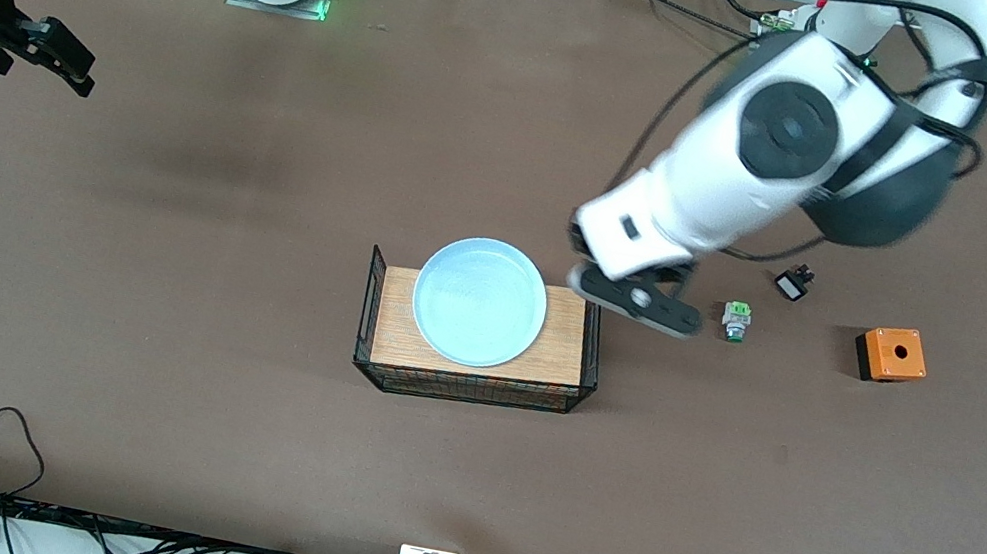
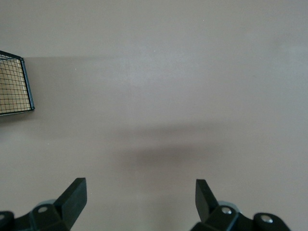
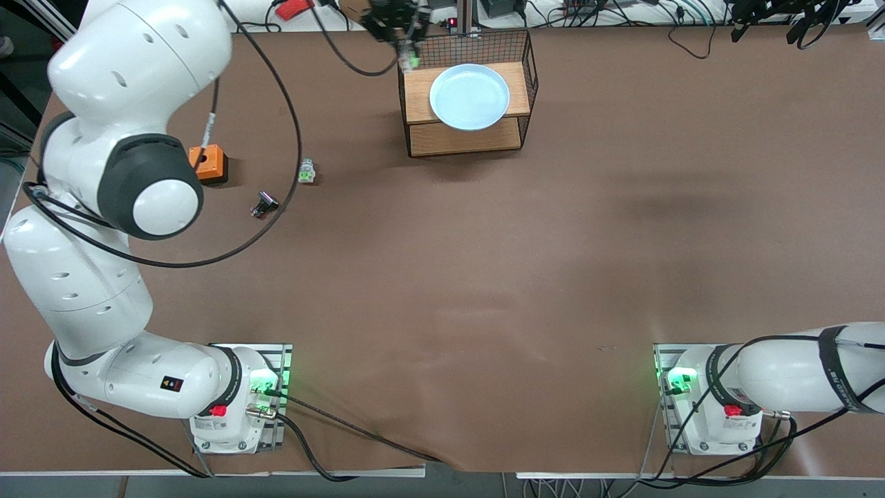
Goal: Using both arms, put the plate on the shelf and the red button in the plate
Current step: 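Carry the red button with the left gripper over the plate, then lower the red button onto the plate and open the left gripper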
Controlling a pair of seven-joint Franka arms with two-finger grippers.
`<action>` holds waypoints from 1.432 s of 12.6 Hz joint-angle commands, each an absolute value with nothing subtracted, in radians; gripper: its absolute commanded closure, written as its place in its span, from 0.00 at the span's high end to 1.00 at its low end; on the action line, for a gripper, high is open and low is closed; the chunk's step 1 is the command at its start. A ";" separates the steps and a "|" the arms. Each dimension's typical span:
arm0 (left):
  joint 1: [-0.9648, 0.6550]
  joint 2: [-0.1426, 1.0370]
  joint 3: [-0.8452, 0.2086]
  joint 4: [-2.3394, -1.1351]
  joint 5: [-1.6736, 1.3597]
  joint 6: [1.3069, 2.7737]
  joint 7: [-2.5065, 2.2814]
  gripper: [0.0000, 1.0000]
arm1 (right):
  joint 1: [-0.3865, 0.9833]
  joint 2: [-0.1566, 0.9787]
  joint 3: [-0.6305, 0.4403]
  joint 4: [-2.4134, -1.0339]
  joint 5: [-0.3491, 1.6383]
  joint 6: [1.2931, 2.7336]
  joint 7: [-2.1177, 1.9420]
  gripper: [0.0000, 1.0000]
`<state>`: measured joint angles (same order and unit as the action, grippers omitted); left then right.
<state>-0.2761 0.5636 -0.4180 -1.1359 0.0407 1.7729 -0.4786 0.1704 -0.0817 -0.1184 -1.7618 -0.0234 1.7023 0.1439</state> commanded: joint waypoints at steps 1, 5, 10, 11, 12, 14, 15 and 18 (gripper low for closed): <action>-0.362 0.667 -0.416 -1.065 0.057 1.902 -0.621 0.22 | 0.164 -0.064 -0.130 -1.741 0.014 1.700 0.121 1.00; -0.495 0.770 -0.284 -1.071 0.063 2.100 -0.666 0.22 | 0.164 -0.064 -0.132 -1.735 0.018 1.692 0.130 1.00; -0.500 0.816 -0.265 -1.080 0.063 2.126 -0.667 0.41 | 0.167 -0.064 -0.132 -1.735 0.018 1.686 0.123 1.00; -0.497 0.812 -0.265 -1.078 0.063 2.125 -0.669 0.91 | 0.169 -0.064 -0.130 -1.735 0.017 1.687 0.124 1.00; -0.494 0.807 -0.265 -1.069 0.061 2.120 -0.670 1.00 | 0.170 -0.064 -0.130 -1.735 0.017 1.687 0.126 1.00; -0.477 0.787 -0.267 -1.066 0.055 2.106 -0.670 1.00 | 0.167 -0.064 -0.130 -1.735 0.017 1.687 0.117 1.00; -0.463 0.773 -0.268 -1.066 0.054 2.067 -0.670 1.00 | 0.166 -0.064 -0.130 -1.735 0.015 1.686 0.104 1.00; -0.436 0.723 -0.259 -1.066 0.066 1.929 -0.667 1.00 | 0.166 -0.064 -0.130 -1.726 0.011 1.689 0.094 1.00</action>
